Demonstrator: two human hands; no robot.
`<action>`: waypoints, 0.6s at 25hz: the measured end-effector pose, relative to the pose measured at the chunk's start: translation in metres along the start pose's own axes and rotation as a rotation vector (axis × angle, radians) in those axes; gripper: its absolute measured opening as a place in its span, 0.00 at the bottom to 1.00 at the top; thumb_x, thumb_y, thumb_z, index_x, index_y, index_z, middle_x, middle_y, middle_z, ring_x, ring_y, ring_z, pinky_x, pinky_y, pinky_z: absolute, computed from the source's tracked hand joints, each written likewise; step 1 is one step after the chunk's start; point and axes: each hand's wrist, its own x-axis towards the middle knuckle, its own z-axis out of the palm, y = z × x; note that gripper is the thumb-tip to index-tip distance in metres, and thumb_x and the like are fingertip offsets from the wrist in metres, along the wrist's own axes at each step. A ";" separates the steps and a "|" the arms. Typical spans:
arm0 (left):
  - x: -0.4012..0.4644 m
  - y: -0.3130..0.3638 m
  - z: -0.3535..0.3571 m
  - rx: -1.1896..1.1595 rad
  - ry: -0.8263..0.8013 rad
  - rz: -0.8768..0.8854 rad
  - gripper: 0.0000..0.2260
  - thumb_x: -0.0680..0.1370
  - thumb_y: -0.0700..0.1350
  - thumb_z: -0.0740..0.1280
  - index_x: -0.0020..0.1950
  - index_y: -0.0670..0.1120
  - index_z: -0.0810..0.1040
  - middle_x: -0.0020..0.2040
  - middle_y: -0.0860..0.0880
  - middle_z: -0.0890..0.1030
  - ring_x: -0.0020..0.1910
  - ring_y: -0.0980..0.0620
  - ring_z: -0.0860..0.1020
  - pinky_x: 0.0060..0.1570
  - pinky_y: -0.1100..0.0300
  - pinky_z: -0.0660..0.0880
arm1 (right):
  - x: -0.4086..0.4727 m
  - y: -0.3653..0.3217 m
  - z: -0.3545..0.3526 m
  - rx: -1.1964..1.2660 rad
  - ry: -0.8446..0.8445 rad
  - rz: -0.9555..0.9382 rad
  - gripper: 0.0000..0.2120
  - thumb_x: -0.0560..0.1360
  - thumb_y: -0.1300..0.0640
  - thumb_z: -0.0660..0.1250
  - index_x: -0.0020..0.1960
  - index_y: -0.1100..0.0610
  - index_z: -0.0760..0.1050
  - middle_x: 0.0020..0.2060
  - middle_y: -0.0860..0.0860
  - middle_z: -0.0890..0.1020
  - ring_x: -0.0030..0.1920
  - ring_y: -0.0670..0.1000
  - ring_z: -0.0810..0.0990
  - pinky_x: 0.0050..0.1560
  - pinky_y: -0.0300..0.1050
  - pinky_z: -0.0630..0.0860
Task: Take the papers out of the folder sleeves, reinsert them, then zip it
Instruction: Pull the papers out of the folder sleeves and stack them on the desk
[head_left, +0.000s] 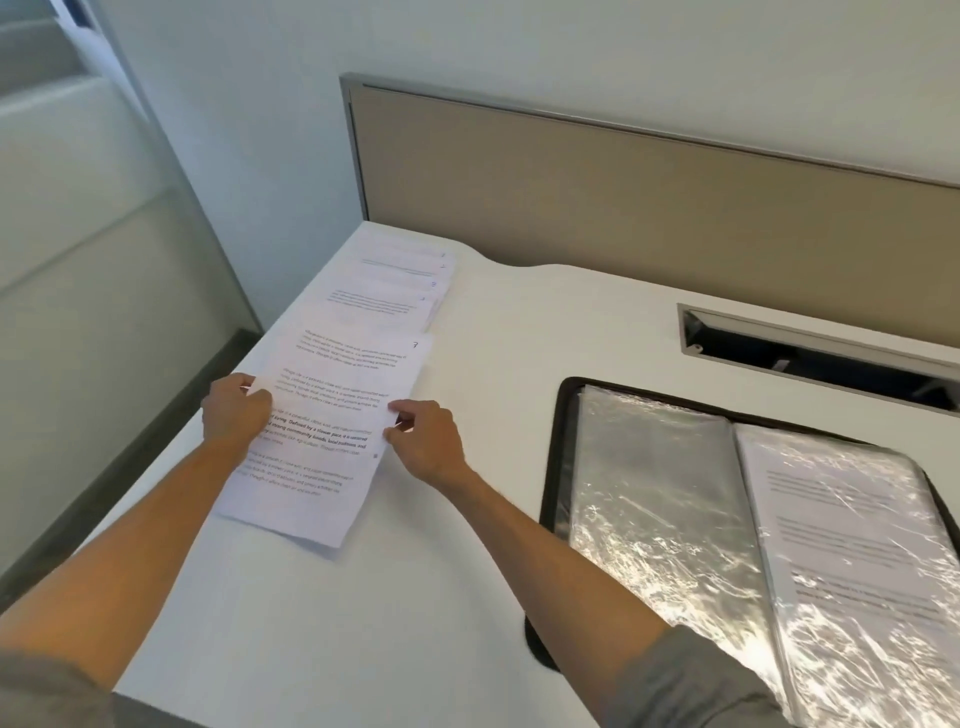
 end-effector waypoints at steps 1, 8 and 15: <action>0.006 -0.006 -0.003 0.012 0.014 -0.015 0.12 0.75 0.36 0.62 0.58 0.40 0.77 0.54 0.41 0.81 0.45 0.44 0.76 0.45 0.54 0.71 | 0.003 -0.004 0.006 -0.017 -0.021 0.003 0.20 0.74 0.59 0.68 0.66 0.57 0.76 0.57 0.53 0.81 0.57 0.52 0.79 0.59 0.47 0.75; 0.025 -0.024 -0.011 0.080 0.060 -0.022 0.17 0.77 0.36 0.62 0.66 0.39 0.74 0.60 0.39 0.78 0.55 0.40 0.77 0.49 0.53 0.72 | 0.019 -0.012 0.035 -0.121 -0.107 0.029 0.21 0.73 0.60 0.68 0.65 0.60 0.75 0.53 0.54 0.81 0.55 0.55 0.79 0.56 0.51 0.76; 0.018 -0.026 0.000 0.428 0.114 0.256 0.23 0.75 0.42 0.69 0.69 0.41 0.70 0.67 0.37 0.72 0.67 0.37 0.68 0.67 0.38 0.63 | 0.016 -0.003 0.028 -0.135 -0.037 0.032 0.18 0.77 0.46 0.66 0.65 0.50 0.77 0.56 0.51 0.76 0.55 0.50 0.77 0.53 0.44 0.71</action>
